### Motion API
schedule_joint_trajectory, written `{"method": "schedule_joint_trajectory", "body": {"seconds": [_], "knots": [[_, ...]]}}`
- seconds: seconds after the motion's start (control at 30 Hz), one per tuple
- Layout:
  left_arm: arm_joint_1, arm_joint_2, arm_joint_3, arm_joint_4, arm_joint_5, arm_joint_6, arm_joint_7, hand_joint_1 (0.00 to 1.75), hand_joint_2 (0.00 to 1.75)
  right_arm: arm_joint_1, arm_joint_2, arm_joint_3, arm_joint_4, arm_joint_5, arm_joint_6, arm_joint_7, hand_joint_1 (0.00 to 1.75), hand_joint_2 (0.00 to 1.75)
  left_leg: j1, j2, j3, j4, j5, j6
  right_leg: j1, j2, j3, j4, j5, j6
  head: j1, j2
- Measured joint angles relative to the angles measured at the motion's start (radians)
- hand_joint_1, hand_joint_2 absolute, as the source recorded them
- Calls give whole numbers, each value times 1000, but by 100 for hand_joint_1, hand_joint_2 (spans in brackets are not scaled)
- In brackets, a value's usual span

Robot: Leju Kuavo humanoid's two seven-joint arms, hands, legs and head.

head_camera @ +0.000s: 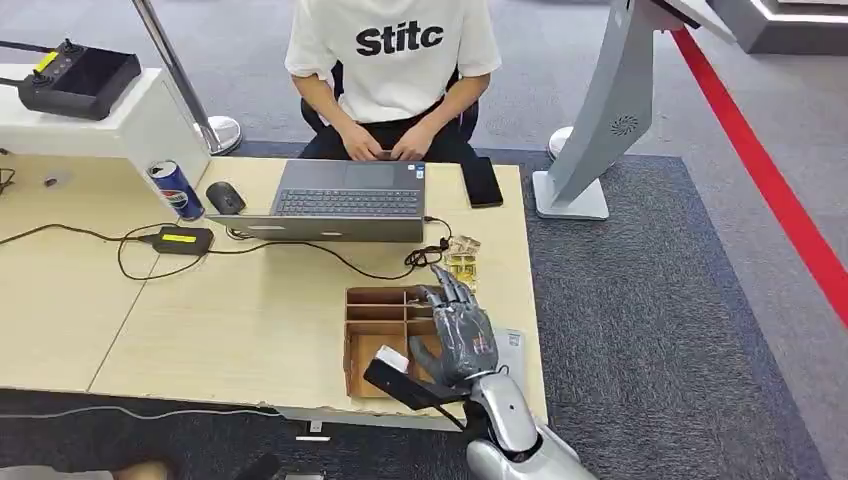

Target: Pass the card to the sensor for recognition and then transmit it.

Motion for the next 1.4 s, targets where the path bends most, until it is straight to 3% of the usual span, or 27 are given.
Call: {"method": "schedule_joint_trajectory", "body": {"seconds": [0.4, 1.4], "knots": [[-1, 0, 0, 0, -11, -3, 3, 0, 175, -31, 24, 0, 34, -15, -8, -26, 58, 175, 0, 0, 0, 0, 0, 0, 0, 0, 0, 0, 0, 0, 0, 0], [-2, 0, 0, 0, -11, -8, 2, 0, 175, -33, 24, -2, 77, -23, -23, -31, 51, 175, 0, 0, 0, 0, 0, 0, 0, 0, 0, 0, 0, 0, 0, 0]]}}
